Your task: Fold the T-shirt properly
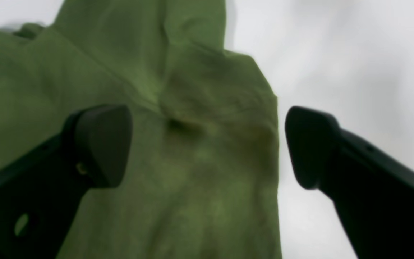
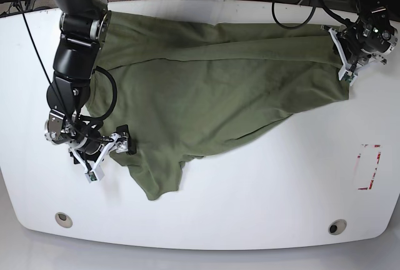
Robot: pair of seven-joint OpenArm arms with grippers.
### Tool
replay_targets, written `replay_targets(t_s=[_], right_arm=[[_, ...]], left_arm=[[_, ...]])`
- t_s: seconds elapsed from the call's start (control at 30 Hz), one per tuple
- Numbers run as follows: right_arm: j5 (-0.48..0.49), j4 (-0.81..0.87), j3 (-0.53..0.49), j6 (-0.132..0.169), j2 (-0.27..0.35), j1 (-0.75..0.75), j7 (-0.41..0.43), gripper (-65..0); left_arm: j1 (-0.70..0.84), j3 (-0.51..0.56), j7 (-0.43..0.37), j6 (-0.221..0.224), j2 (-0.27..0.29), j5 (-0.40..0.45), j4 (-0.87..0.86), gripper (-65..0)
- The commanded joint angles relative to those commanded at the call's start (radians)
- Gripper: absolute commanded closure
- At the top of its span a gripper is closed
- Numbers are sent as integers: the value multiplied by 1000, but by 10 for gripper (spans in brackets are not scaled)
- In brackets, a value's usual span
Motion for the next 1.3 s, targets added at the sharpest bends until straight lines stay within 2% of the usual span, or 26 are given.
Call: replay_targets(t_s=[0.13,0.27,0.5,0.67,0.83,0.97,1.13,1.3], right_arm=[[-2,-66,0,-8,0,26,72,-650],[-34,-203,0,-8,20,80,137,-650],[-117,-345,2,-8,28,132,262,-650],[-180,-399,5,-8,28,144,327,-650],[-193,-453,6,-8,23,141,365,-650],[-193,-474,6,-8,17,138,365,-650],[-195,-473,2,-6,-32,117,365,-650],[-193,-471,5,-6,-60,115,364,-648]], left_arm=[[-2,-2,0,0,0,-60,28,-139],[-3,-11,0,0,2,-98,48,-139],[-44,-78,0,0,8,-100,48,-139],[-81,-150,0,0,46,-98,48,-139],[-117,-196,0,0,49,-98,48,-139],[-146,-229,0,0,51,-98,48,-139],[-210,-276,0,0,52,-87,34,-139],[-296,-281,-2,0,49,3,-44,-140]])
